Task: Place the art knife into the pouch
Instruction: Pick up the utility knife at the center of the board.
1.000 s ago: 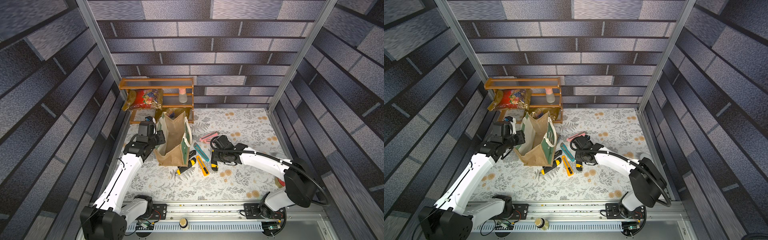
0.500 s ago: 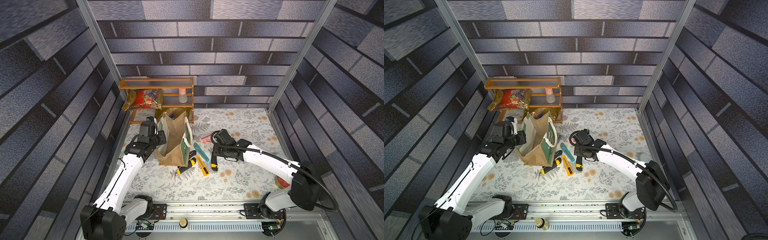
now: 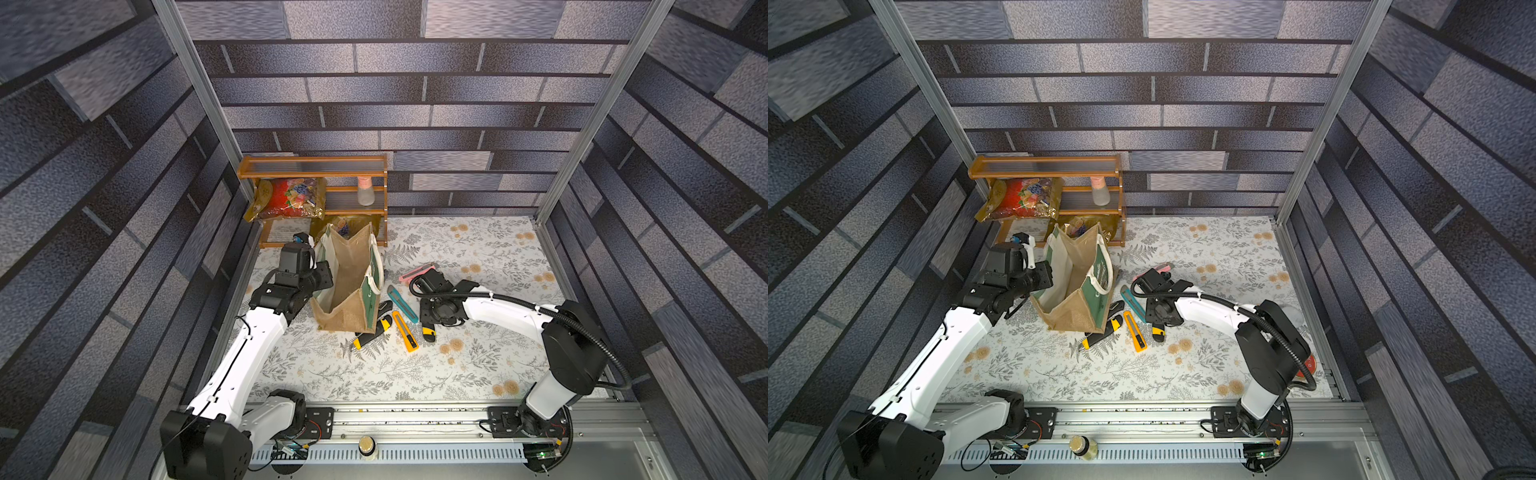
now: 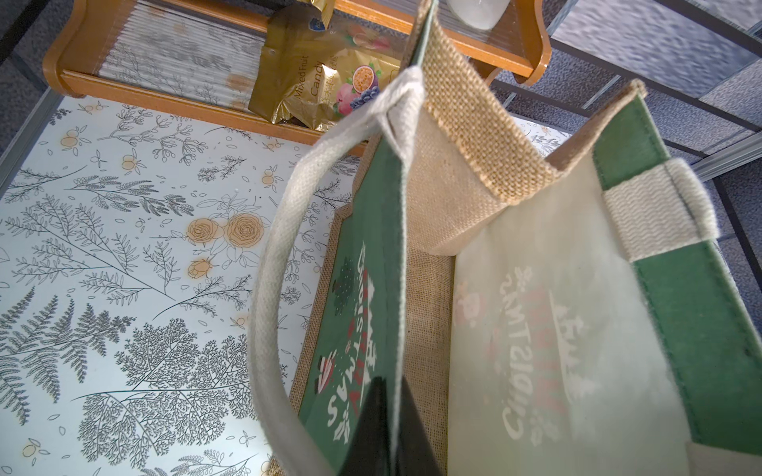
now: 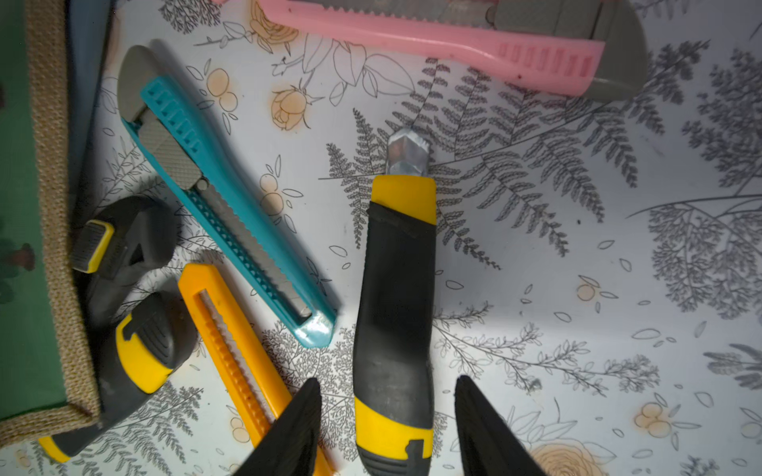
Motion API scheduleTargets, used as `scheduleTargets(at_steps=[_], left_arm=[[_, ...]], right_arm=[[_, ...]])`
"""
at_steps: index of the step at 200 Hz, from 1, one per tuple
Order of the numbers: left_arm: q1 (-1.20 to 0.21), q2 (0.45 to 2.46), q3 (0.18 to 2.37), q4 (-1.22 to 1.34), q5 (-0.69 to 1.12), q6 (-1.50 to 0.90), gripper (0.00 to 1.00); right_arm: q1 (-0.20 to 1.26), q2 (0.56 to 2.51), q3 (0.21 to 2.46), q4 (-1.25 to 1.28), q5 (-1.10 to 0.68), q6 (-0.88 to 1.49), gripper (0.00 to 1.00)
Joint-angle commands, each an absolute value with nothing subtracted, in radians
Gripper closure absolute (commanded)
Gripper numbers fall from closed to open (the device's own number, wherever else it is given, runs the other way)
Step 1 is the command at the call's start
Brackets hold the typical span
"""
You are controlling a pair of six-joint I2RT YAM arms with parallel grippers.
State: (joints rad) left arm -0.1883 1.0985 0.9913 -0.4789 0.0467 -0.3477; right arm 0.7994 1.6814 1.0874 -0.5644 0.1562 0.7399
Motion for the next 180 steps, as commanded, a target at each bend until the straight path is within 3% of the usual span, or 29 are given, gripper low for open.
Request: scheduleTargets(at_steps=[1,104,158,180], left_arm=[[-0.195,1.097,0.980,-0.468,0.042,-0.354,0.98],[-0.196,1.088,0.970,-0.466,0.036,-0.351,0.94],[-0.196,1.089,0.966,-0.466,0.038,-0.351,0.94],[-0.196,1.091,0.969,-0.465,0.038,-0.351,0.94]], right_arm=[[0.820,1.717,1.080,-0.589,0.158,0.738,0.46],[0.855,1.841,1.109,-0.673,0.249,0.756,0.53],[0.857,1.806,1.079,-0.632,0.274,0.780,0.73],[0.859,1.758,1.075,-0.597,0.281,0.783,0.76]])
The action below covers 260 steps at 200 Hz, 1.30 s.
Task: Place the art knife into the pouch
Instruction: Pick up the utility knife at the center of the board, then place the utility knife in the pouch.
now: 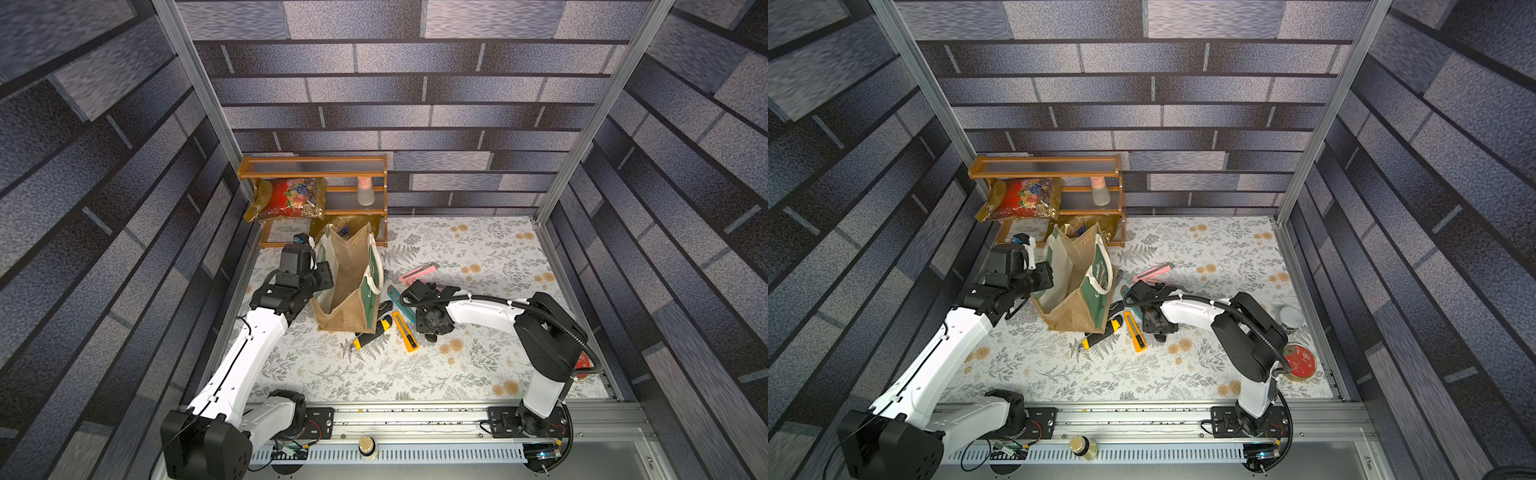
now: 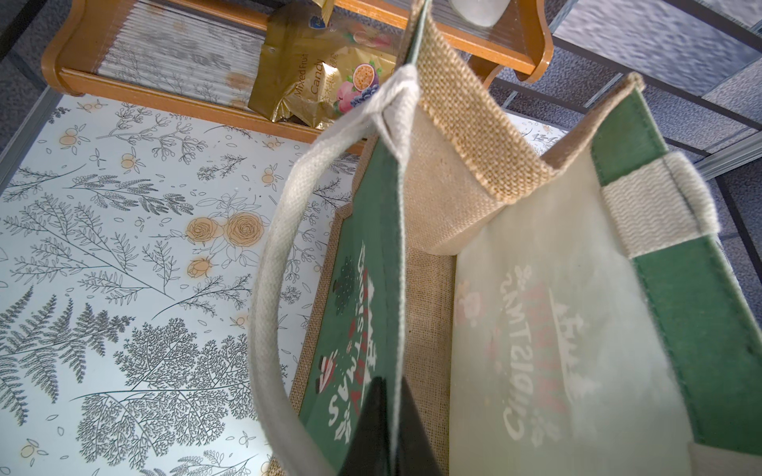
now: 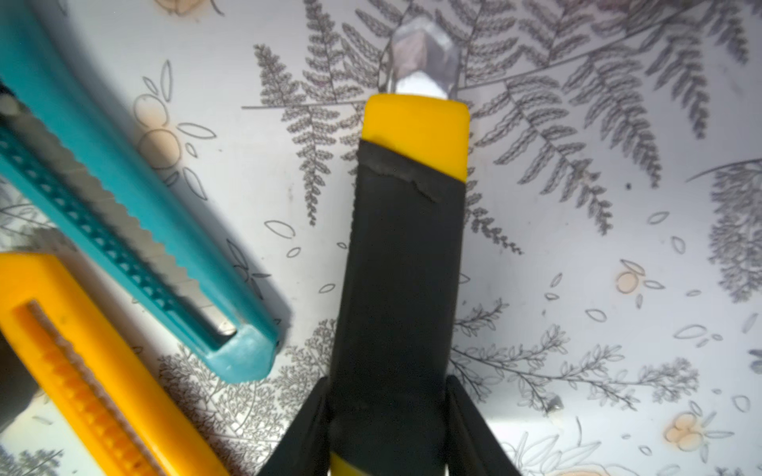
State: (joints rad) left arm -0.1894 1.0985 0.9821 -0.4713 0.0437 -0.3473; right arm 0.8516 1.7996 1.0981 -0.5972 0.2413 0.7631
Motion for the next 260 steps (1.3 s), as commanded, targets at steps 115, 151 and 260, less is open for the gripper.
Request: scheduleTargets(at_steps=[115,151,260], left_arm=[[-0.202,1.097,0.975,-0.470,0.038,-0.353,0.94],[-0.202,1.097,0.974,-0.465,0.042,-0.352,0.94],[-0.204,1.096,0.971,-0.455,0.041,-0.354,0.95]], right_arm=[[0.864,1.543,1.355,-0.677,0.278,0.663,0.83],[0.890,1.576,1.566,-0.695,0.257,0.601,0.84],[1.011,1.940,2.201,-0.826,0.129,0.512,0.85]])
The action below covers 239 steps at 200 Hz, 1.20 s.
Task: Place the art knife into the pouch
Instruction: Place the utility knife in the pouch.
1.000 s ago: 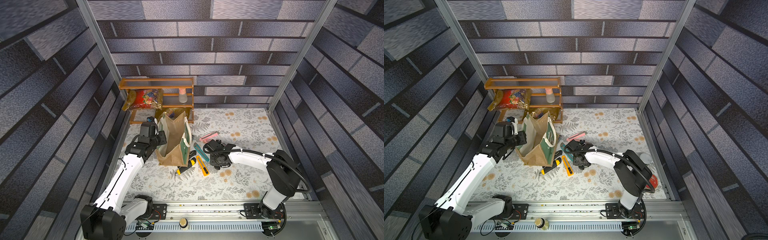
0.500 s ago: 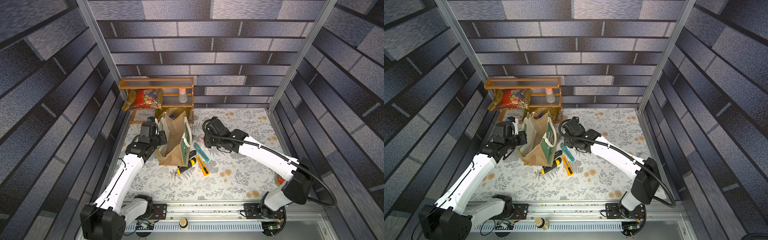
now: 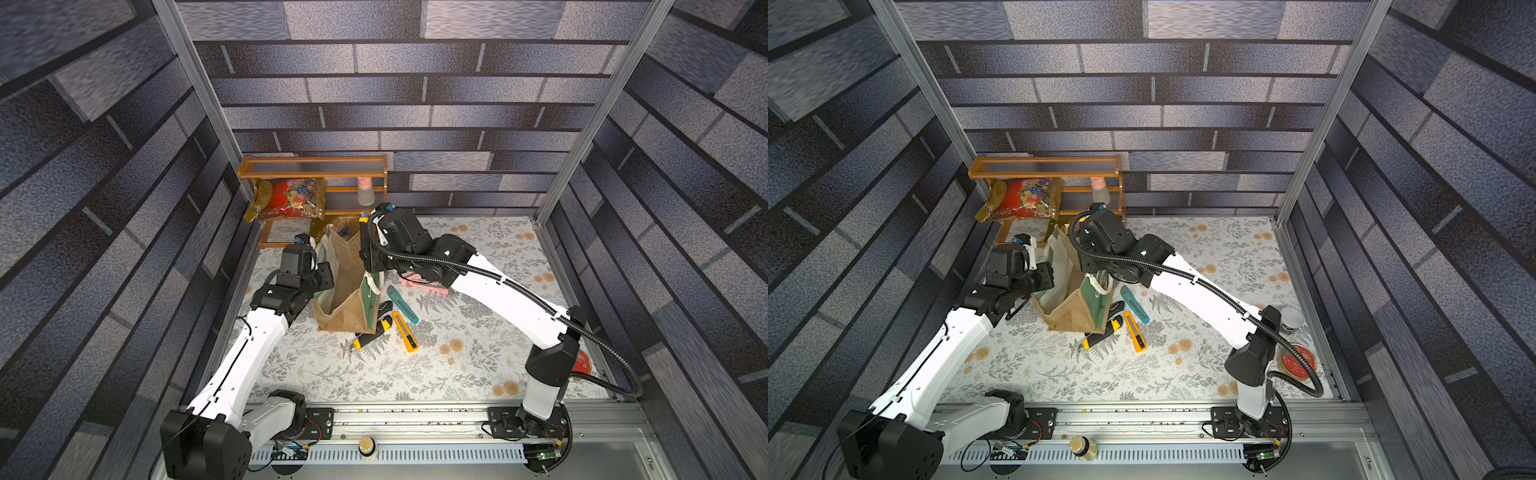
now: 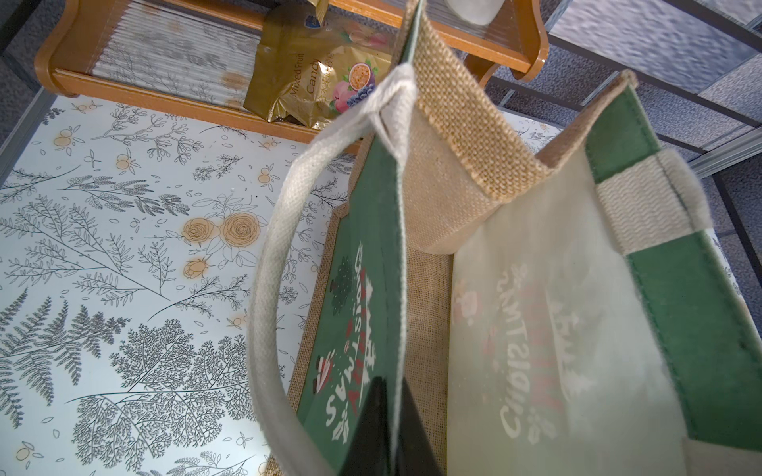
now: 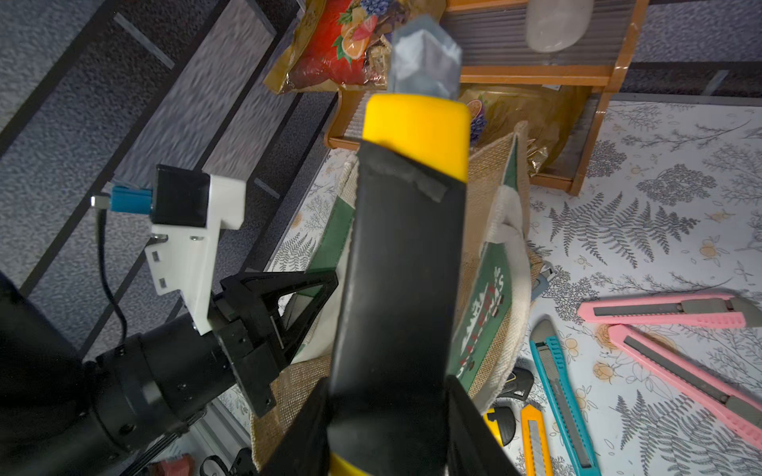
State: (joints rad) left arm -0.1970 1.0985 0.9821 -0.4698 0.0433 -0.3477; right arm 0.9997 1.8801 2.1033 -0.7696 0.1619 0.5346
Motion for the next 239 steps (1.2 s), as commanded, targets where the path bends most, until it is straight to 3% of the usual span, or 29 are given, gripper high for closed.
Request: scheduleTargets(at_steps=[1,43,61,105,134,183,239], left_arm=[[-0.204,1.096,0.970,-0.456,0.041,-0.354,0.95],[-0.204,1.086,0.966,-0.451,0.032,-0.356,0.95],[-0.203,1.081,0.964,-0.453,0.028,-0.357,0.95],[-0.204,1.069,0.962,-0.455,0.026,-0.357,0.95],[-0.204,1.068,0.960,-0.456,0.022,-0.357,0.95],[-0.202,1.062,0.962,-0.461,0.018,-0.357,0.95],[-0.202,1.062,0.957,-0.456,0.020,-0.354,0.95]], right_arm=[[1.011,1.945,2.206,-0.827,0.127,0.511,0.85],[1.012,2.116,2.375,-0.913,0.092,0.521,0.83],[1.013,2.153,2.414,-0.936,0.086,0.522,0.77],[1.014,2.165,2.431,-0.931,0.090,0.528,0.43],[1.012,2.149,2.441,-0.926,0.118,0.503,0.11],[0.983,2.093,2.500,-1.018,0.261,0.417,0.09],[0.813,1.764,2.008,-0.825,0.300,0.403,0.13]])
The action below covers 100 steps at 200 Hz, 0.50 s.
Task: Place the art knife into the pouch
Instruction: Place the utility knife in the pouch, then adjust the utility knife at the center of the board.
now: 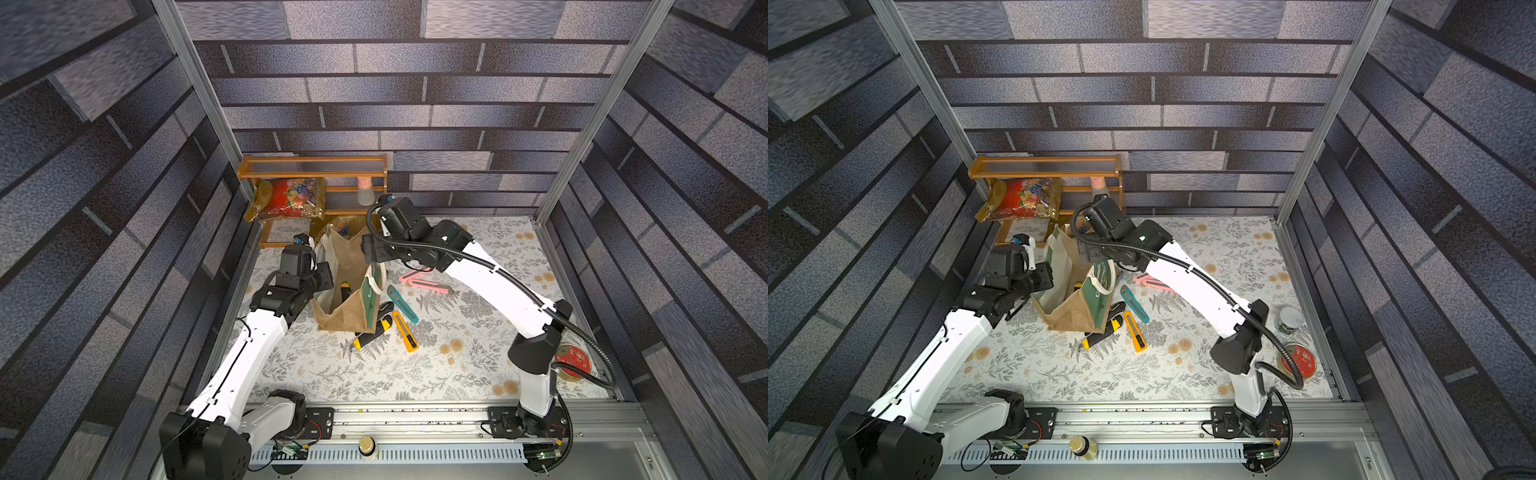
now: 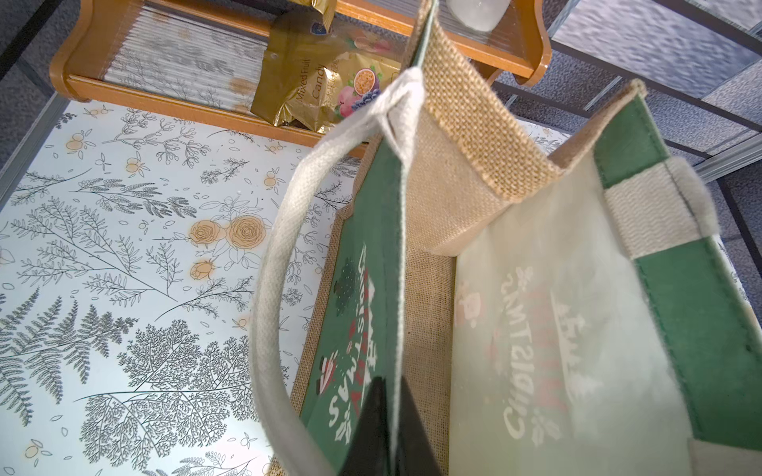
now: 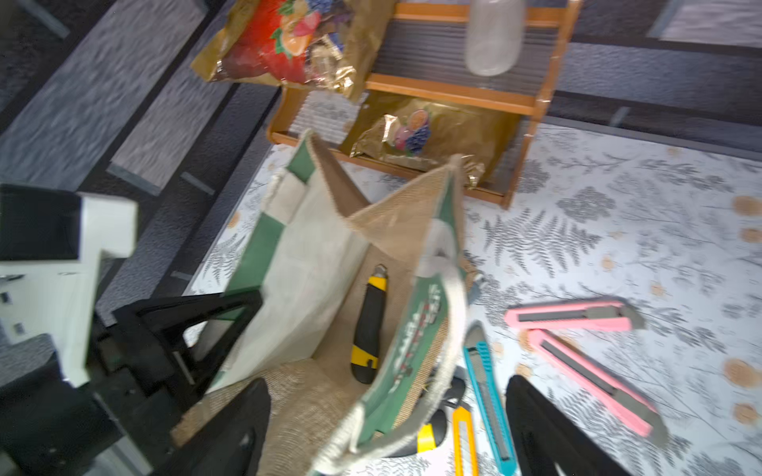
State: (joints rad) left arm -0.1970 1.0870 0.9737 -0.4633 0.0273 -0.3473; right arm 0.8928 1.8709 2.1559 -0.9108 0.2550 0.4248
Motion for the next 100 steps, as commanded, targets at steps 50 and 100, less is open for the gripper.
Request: scheduleTargets(at_steps=[50,100], left_arm=[[-0.204,1.056,0.952,-0.450,0.023,-0.357,0.94],[-0.207,1.072,0.959,-0.459,0.031,-0.356,0.93]], right_arm=[[0.601,1.741,1.719,-0.741,0.208,0.265,0.18],[0.497,1.842,1.620,-0.699,0.137,0.204,0.25]])
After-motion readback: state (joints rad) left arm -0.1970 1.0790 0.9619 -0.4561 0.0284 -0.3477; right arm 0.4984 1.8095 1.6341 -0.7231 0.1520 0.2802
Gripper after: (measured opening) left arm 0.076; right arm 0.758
